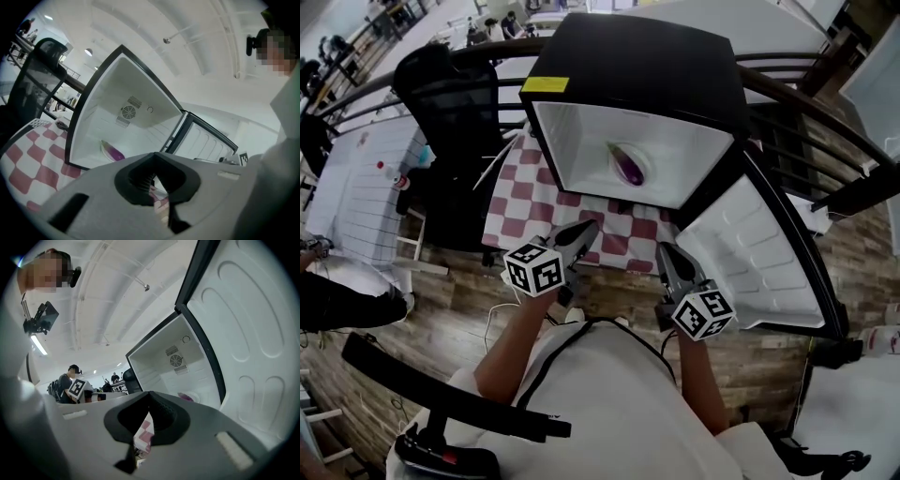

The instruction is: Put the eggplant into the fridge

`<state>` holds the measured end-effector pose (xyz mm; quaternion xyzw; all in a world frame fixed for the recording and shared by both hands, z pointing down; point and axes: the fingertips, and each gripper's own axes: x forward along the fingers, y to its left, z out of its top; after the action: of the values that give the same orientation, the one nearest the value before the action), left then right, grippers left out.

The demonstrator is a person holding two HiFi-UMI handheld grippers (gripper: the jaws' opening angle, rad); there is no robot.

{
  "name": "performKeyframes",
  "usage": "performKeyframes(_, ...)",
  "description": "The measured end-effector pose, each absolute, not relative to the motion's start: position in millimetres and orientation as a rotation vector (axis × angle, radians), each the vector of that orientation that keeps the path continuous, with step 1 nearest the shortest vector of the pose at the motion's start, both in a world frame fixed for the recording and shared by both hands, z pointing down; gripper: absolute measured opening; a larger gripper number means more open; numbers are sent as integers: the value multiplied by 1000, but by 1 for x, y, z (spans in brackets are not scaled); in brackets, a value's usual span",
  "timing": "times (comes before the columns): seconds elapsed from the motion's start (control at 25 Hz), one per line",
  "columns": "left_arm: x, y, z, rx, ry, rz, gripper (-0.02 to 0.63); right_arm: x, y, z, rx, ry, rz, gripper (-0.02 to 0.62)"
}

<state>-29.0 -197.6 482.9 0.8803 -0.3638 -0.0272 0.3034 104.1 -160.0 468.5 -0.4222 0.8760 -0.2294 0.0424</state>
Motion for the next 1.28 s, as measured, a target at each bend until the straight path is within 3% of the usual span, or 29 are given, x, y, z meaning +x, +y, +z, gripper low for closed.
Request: performKeyframes(1.28,-60,-166,467,2535,-952,24,6,89,-134,460,-1477,2635,-600,6)
